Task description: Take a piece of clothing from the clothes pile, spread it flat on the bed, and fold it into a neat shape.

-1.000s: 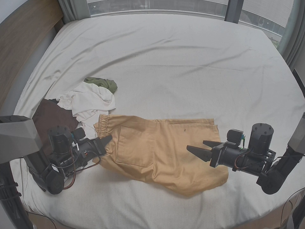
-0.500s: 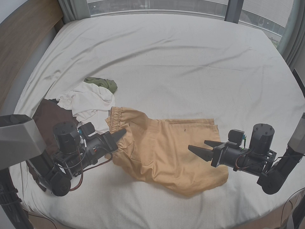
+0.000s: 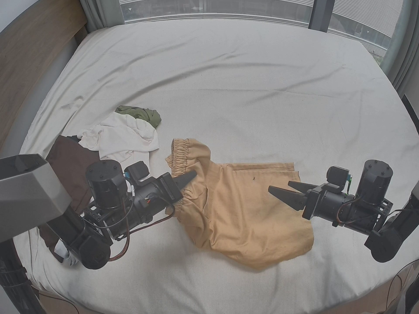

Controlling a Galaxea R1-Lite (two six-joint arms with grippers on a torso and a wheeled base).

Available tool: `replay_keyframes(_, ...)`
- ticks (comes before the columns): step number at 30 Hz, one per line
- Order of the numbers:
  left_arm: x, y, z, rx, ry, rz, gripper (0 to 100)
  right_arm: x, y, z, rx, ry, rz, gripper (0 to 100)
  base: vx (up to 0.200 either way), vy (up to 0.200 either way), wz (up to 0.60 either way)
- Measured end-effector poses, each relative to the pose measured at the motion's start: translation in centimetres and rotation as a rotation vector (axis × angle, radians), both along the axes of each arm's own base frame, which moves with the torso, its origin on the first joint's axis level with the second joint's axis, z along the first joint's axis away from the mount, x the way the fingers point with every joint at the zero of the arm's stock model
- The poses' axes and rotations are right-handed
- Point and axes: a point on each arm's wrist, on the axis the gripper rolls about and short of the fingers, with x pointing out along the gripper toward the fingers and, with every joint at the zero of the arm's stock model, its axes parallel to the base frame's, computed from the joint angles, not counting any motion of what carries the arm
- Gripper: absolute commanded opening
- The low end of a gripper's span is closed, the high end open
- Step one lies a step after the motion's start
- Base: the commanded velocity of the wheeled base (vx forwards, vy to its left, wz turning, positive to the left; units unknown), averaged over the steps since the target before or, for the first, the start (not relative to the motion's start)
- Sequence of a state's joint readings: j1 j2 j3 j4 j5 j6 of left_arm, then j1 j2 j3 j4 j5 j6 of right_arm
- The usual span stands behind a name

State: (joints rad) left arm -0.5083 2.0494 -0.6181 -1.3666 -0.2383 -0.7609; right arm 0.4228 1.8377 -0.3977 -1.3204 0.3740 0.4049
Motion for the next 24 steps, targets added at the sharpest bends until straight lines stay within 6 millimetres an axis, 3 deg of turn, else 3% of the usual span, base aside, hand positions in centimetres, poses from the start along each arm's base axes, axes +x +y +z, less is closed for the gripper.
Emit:
replay_keyframes(15,0.0,-4.7,1.0,-0.036,0.036,-0.109,0,0.1,-1.5,2.2,0.044,-0.057,-0.044,100,0.000,0.000,0.00)
replay_keyframes(24,-0.2,-7.9,0.2,-0.018,0.067,-0.172,0,0.7,-2.1,3.5,0.067,-0.104,-0.074,100,0.000,0.000,0.00)
